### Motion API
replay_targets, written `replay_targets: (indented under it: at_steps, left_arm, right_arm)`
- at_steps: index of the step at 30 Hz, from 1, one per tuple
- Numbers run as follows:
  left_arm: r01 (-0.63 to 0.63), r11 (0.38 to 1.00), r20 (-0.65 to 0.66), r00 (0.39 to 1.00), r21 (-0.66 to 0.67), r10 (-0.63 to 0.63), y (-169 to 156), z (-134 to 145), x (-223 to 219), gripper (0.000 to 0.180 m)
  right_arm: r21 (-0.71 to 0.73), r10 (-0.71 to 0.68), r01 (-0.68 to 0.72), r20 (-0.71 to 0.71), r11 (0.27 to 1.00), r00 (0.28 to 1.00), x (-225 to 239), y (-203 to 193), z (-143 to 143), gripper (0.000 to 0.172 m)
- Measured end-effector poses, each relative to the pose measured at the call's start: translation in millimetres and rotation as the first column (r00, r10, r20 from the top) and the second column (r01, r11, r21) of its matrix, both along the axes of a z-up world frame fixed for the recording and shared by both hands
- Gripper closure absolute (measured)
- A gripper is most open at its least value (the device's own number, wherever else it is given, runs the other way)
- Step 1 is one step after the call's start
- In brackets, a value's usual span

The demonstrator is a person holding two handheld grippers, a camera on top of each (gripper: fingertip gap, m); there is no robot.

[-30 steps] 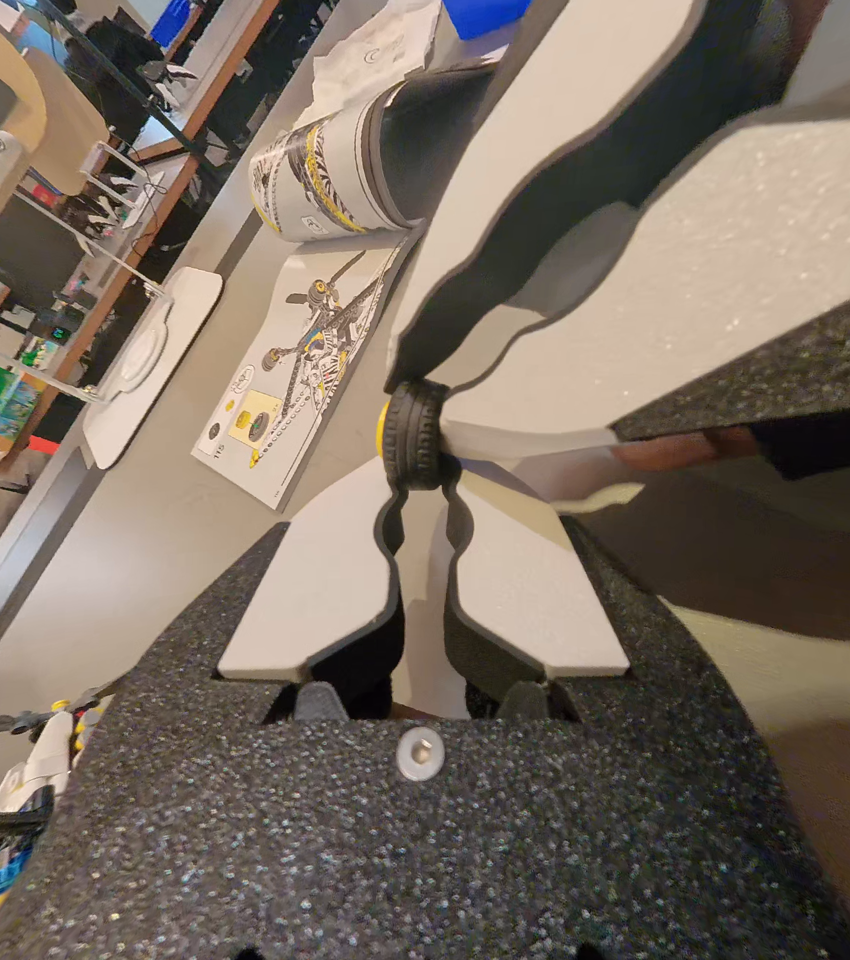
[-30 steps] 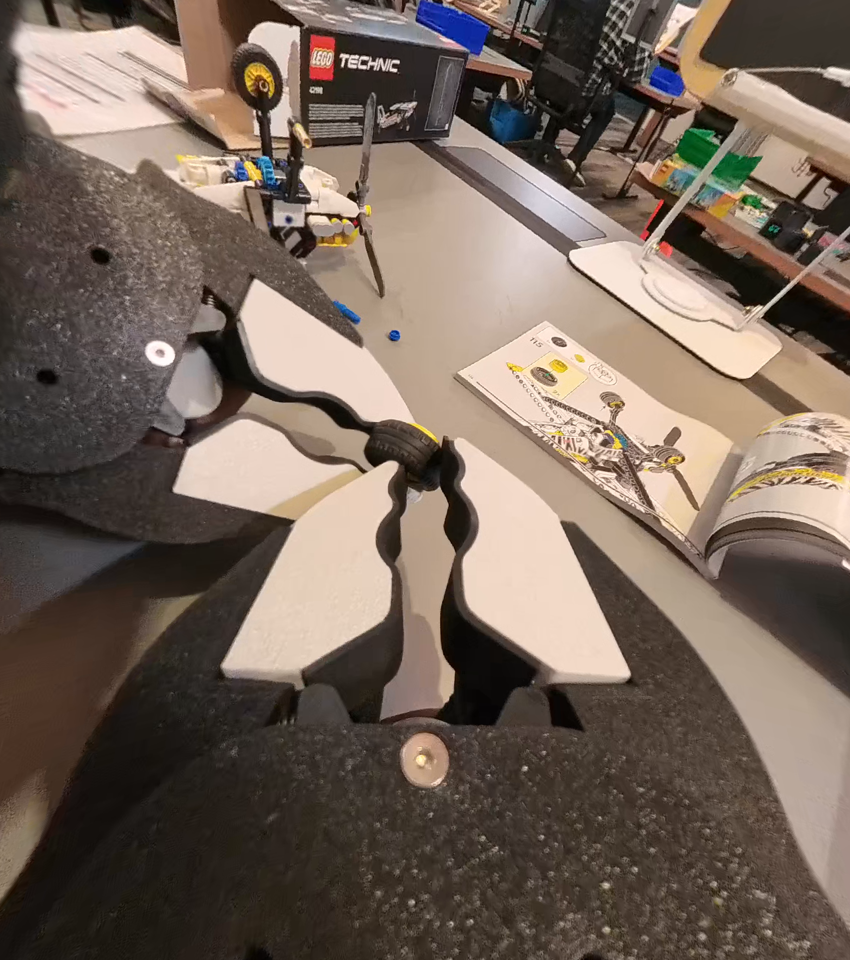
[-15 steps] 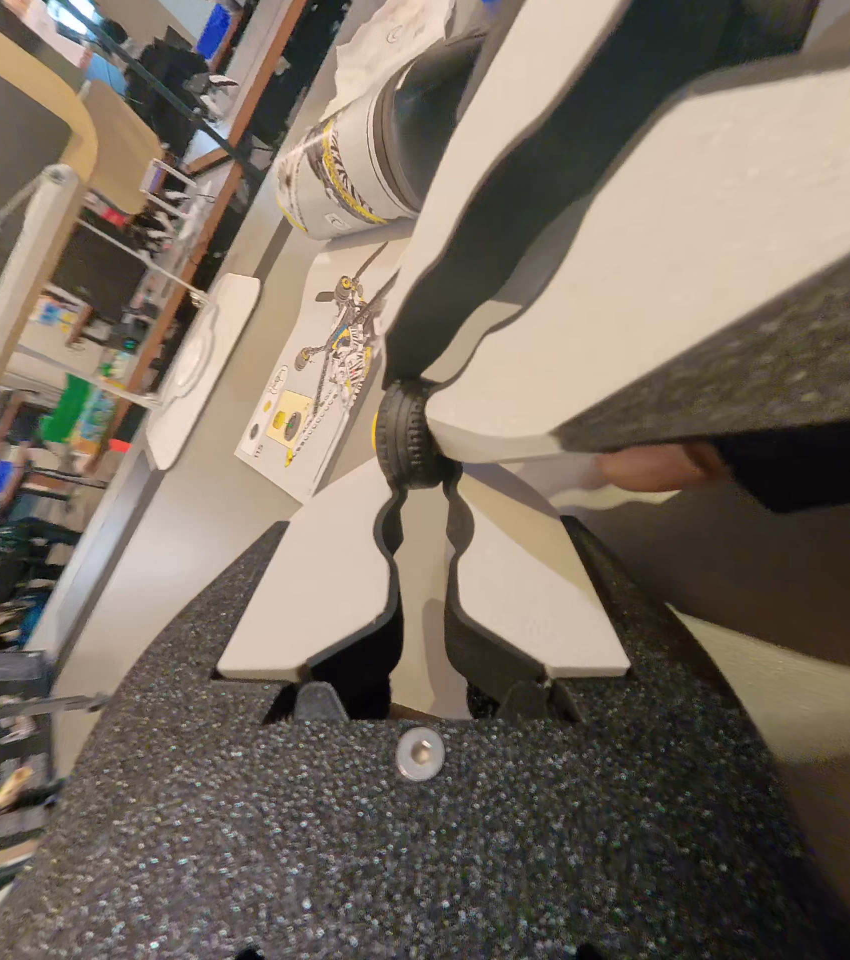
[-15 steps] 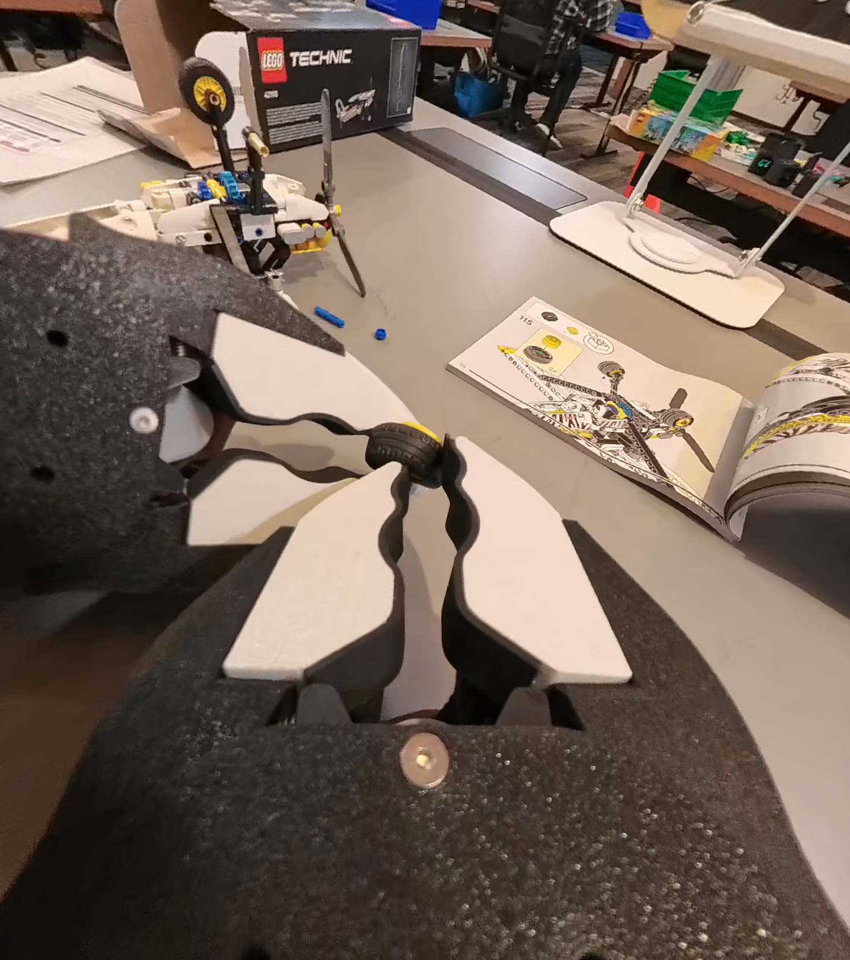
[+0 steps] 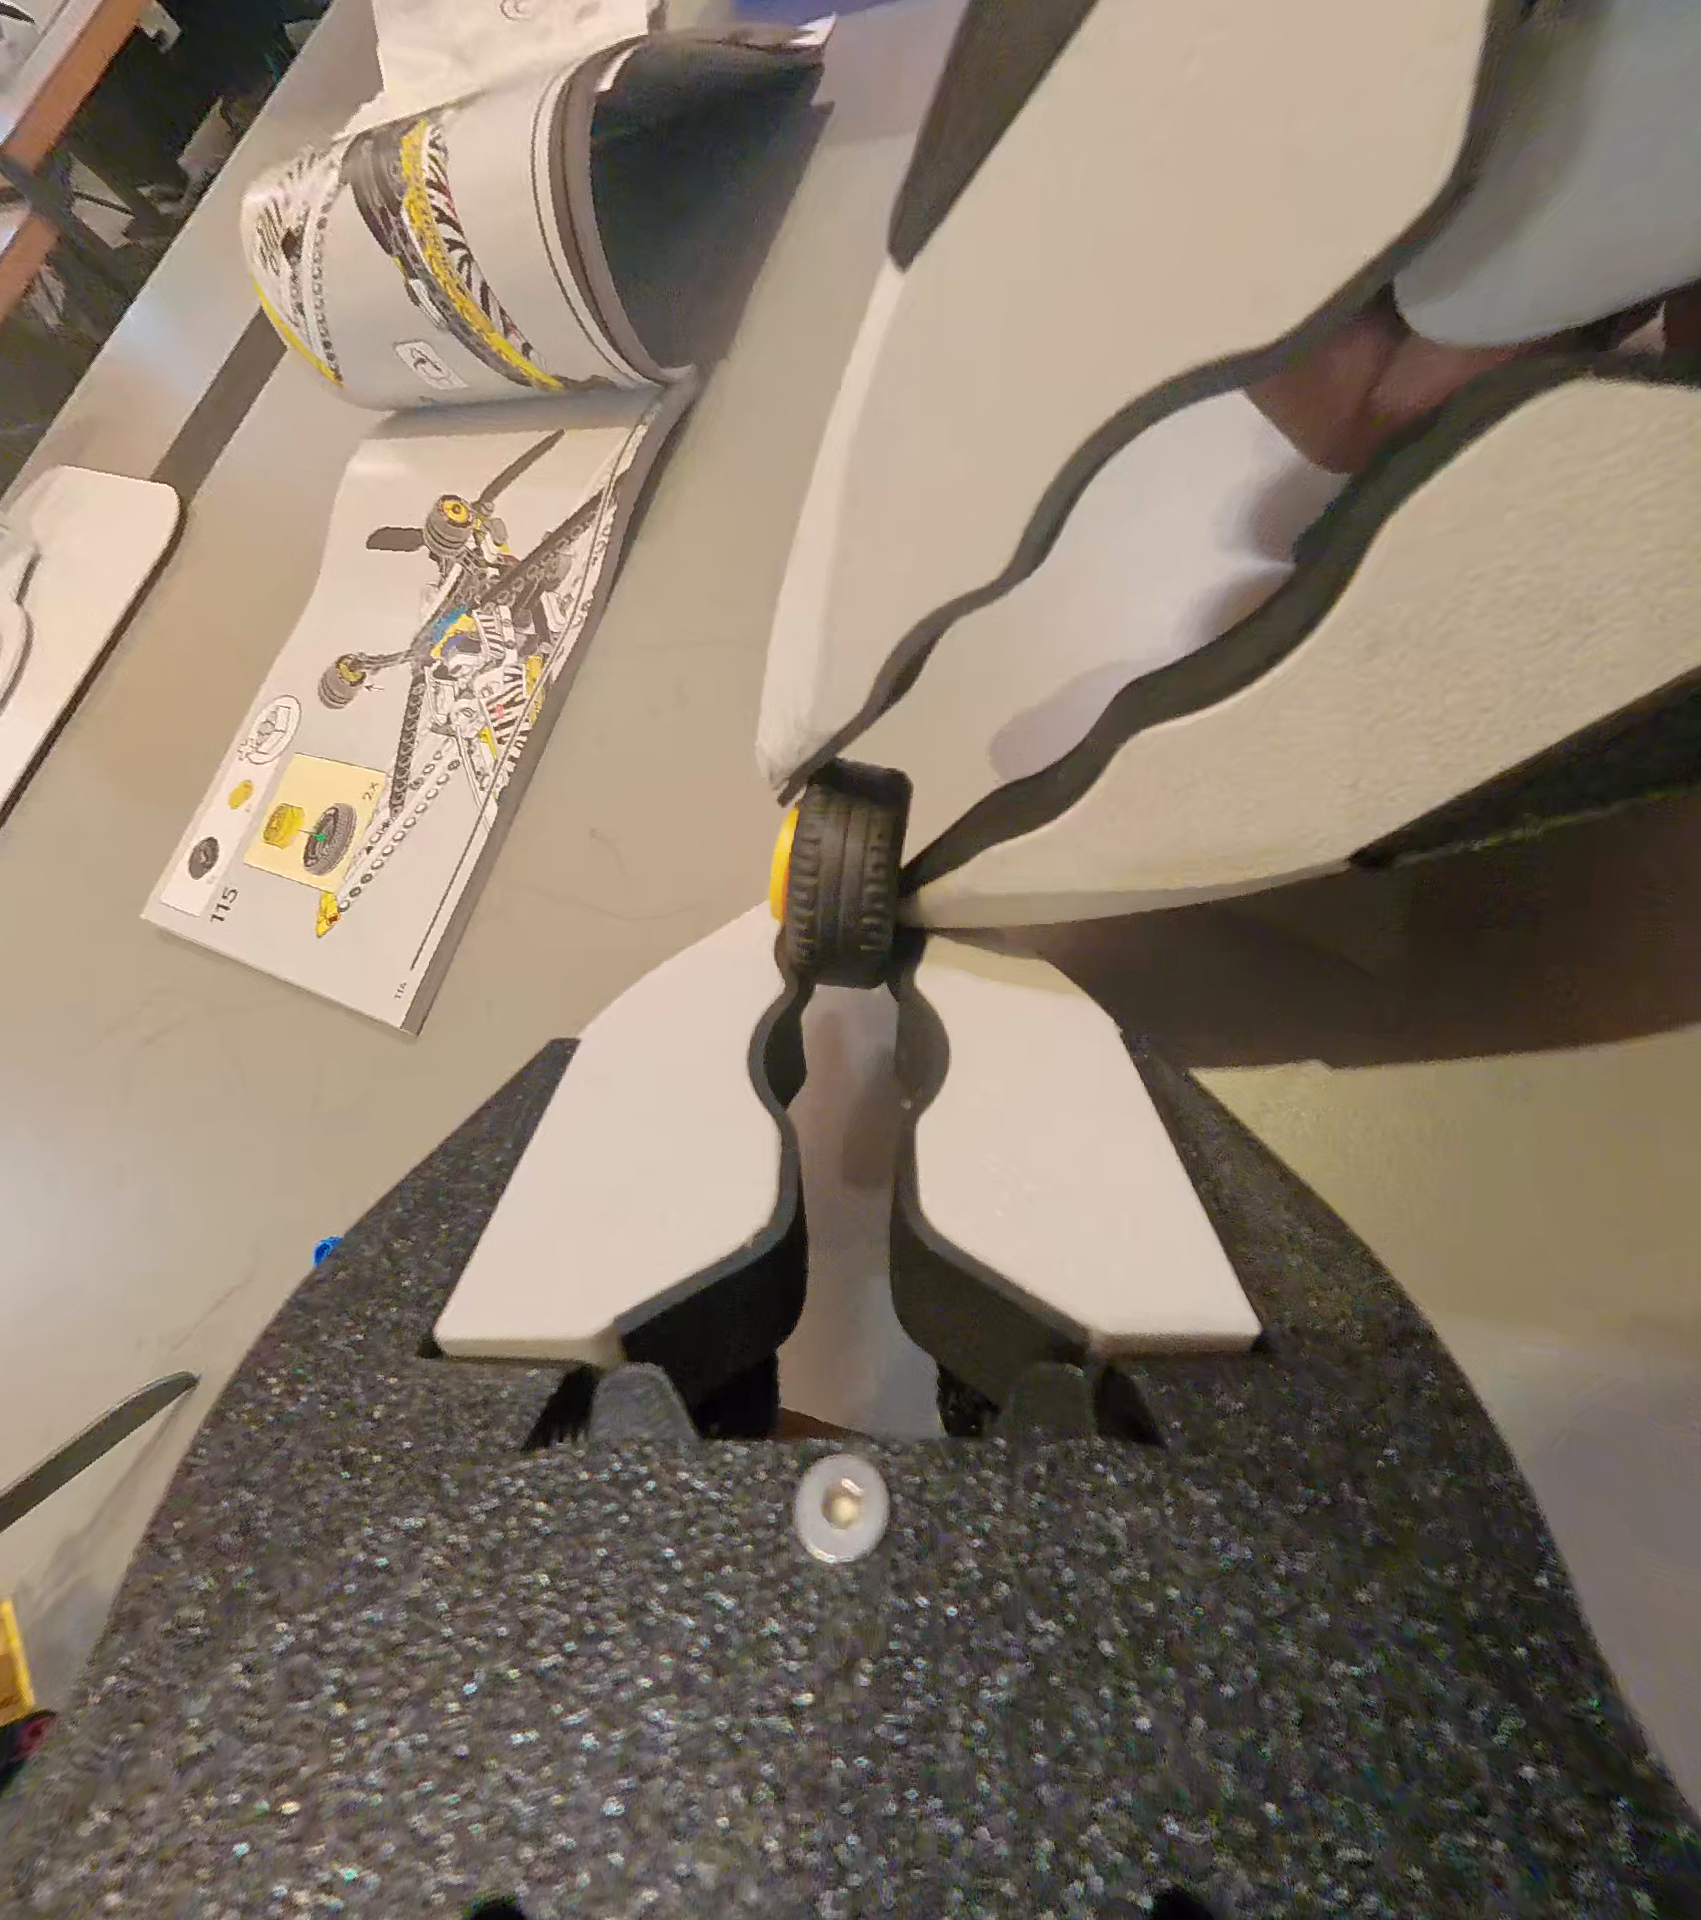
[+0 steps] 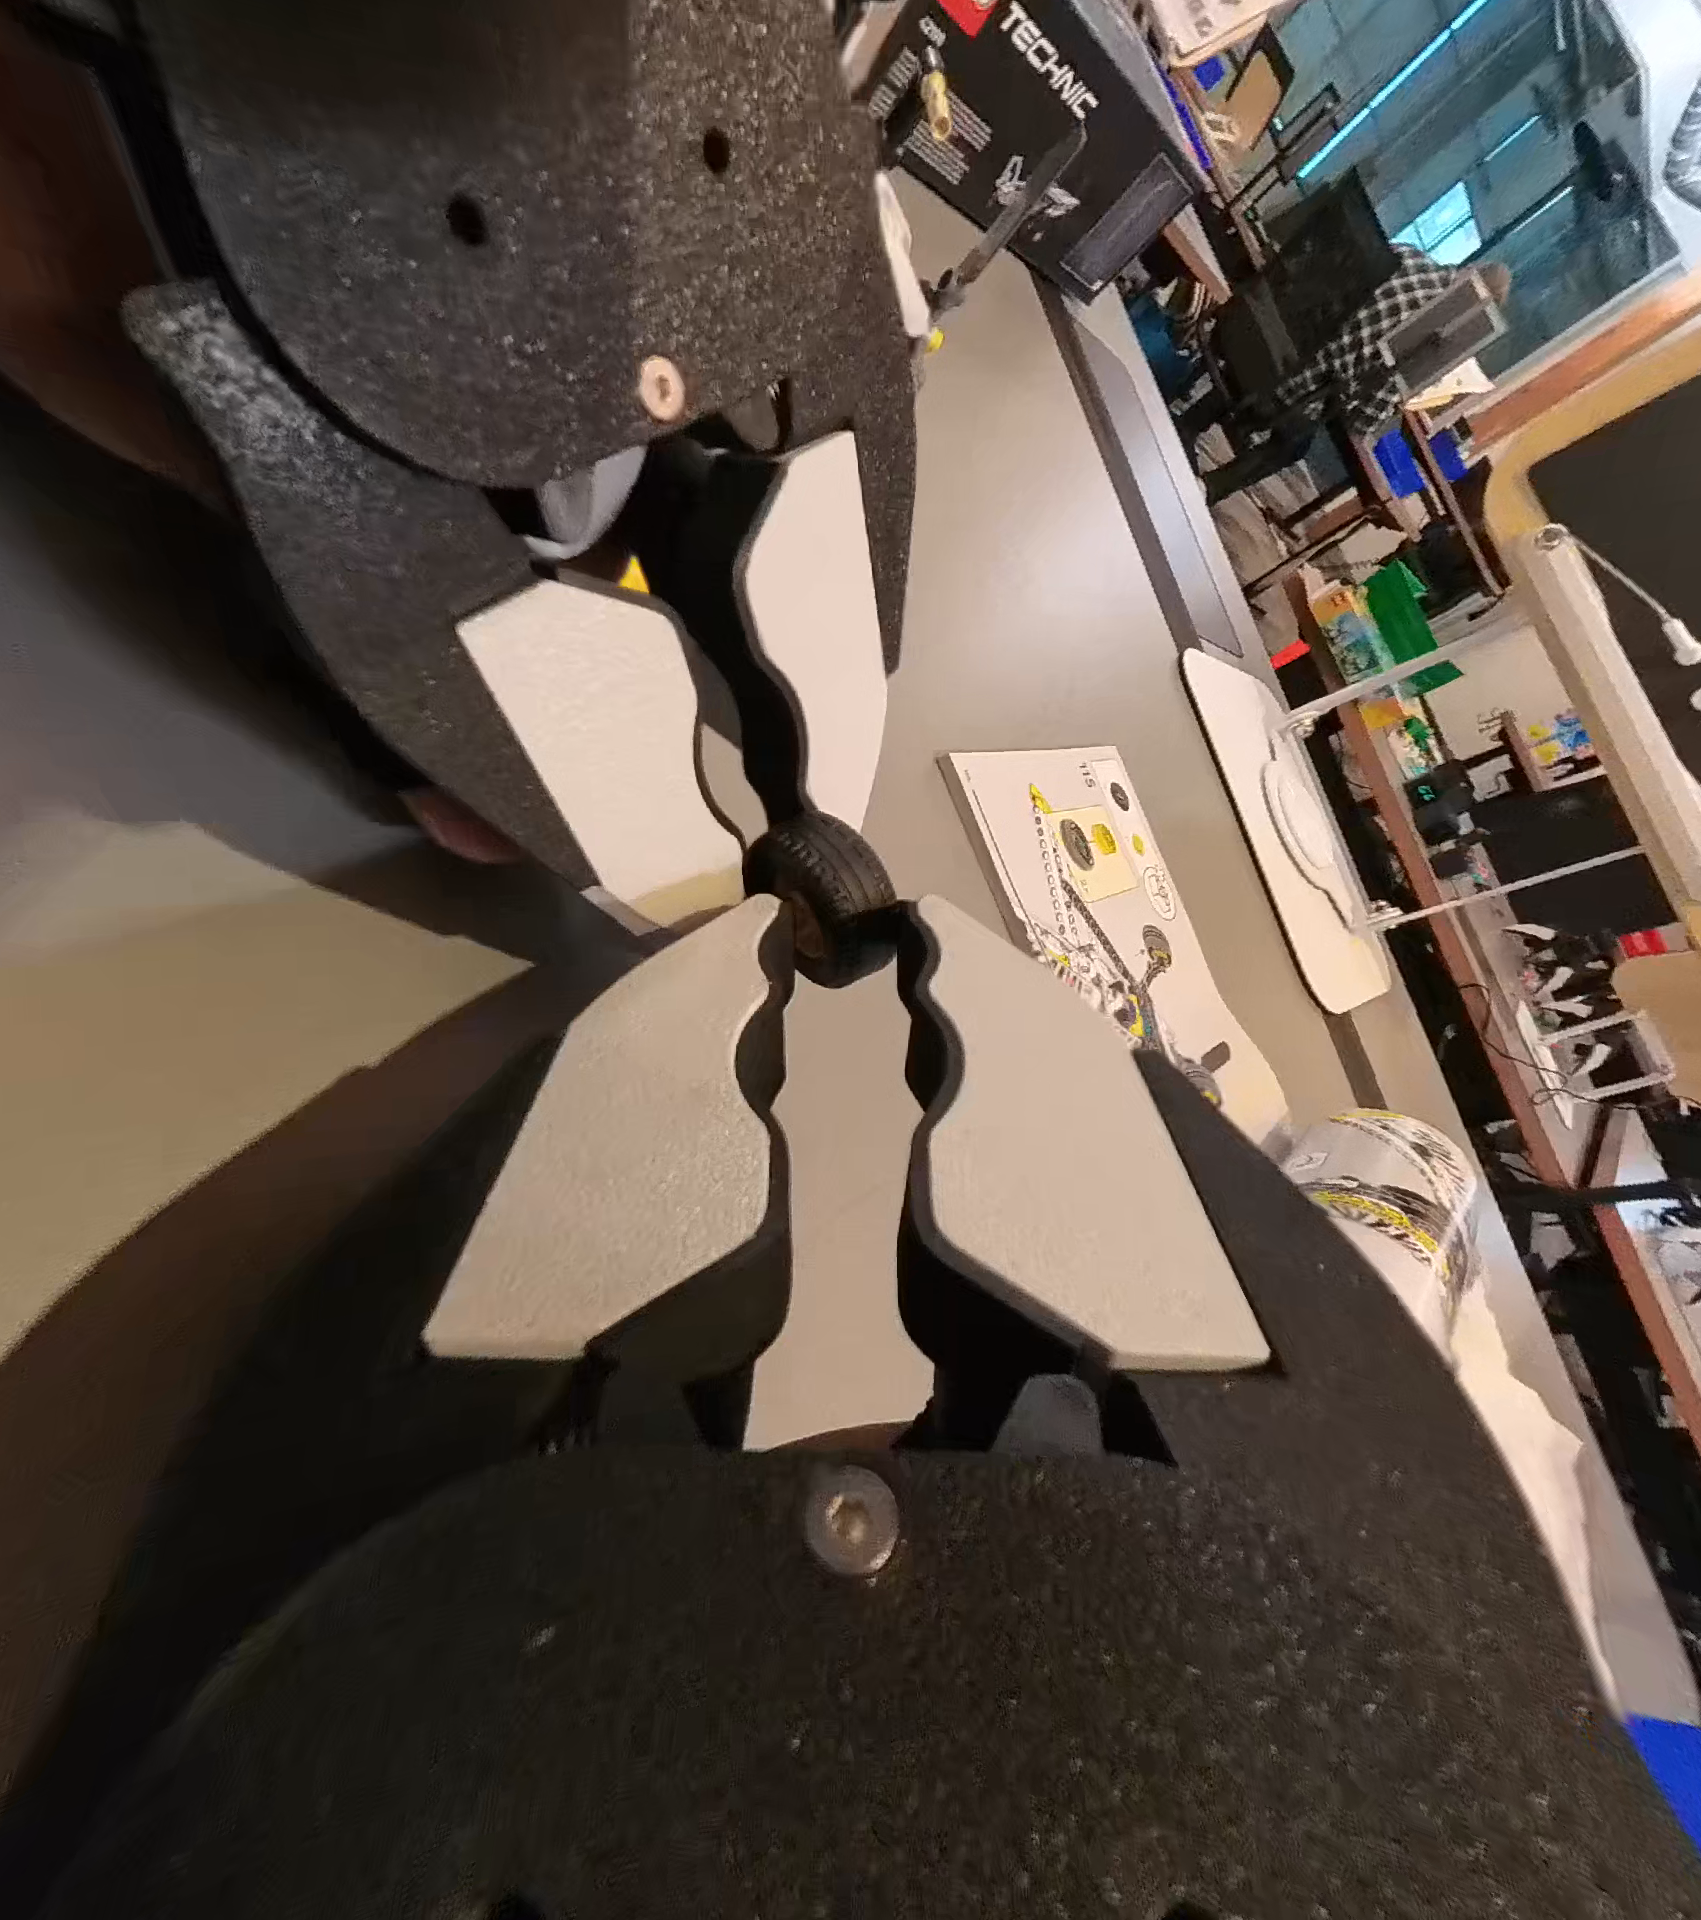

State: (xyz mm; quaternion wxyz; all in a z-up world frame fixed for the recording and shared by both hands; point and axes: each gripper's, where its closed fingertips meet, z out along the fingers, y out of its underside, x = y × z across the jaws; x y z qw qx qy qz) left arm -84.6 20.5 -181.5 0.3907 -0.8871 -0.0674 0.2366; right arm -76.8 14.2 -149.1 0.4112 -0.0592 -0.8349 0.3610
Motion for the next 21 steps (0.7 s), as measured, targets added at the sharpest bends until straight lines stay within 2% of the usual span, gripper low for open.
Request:
replay_targets:
  at_steps: [6,10,21]
  left_arm:
    - [-0.077,0.997,-0.050,0.996,-0.009,0.076,-1.3,1.2,-5.2,0.167]
    - [-0.107,0.994,-0.041,0.993,0.026,0.108,0.2,5.0,-6.4,0.167]
    - [-0.131,0.991,-0.025,0.991,0.012,0.131,-1.6,1.7,-7.6,0.168]
  right_arm:
    - [-0.035,-0.122,0.123,0.043,0.992,0.992,-3.3,1.9,-0.3,0.154]
    - [-0.109,-0.177,0.187,0.095,0.976,0.980,-4.2,3.7,3.7,0.156]
    - [-0.223,-0.234,0.285,0.228,0.932,0.945,-6.2,1.2,1.7,0.159]
